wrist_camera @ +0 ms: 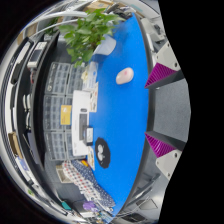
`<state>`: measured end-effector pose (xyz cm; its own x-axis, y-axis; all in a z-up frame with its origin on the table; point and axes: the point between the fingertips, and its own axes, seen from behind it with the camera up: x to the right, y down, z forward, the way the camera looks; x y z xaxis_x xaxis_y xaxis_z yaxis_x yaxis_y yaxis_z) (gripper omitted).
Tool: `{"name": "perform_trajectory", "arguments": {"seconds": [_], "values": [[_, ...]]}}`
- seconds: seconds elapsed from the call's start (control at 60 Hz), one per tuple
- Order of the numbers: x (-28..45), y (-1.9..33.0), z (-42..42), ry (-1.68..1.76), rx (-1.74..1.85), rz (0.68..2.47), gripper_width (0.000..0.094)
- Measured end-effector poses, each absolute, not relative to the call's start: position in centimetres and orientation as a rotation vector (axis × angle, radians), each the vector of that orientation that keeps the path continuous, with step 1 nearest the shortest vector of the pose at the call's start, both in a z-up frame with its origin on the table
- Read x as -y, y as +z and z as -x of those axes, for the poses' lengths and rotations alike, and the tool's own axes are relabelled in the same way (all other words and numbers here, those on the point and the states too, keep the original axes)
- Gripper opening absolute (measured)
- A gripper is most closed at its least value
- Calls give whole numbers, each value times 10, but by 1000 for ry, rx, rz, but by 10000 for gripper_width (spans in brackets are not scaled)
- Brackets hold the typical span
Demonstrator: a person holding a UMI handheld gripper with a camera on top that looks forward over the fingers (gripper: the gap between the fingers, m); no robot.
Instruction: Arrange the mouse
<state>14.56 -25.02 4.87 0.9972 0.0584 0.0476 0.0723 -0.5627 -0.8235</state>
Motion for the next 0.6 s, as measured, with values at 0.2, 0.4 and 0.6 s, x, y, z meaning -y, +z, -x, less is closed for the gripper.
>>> {"name": "perform_trajectory", "arguments": {"seconds": [0.2, 0.4, 0.6], "values": [[256, 24, -225, -105, -22, 2216, 863], [225, 15, -277, -131, -78, 2232, 861], [166, 14, -287, -86, -45, 2214, 862]]}}
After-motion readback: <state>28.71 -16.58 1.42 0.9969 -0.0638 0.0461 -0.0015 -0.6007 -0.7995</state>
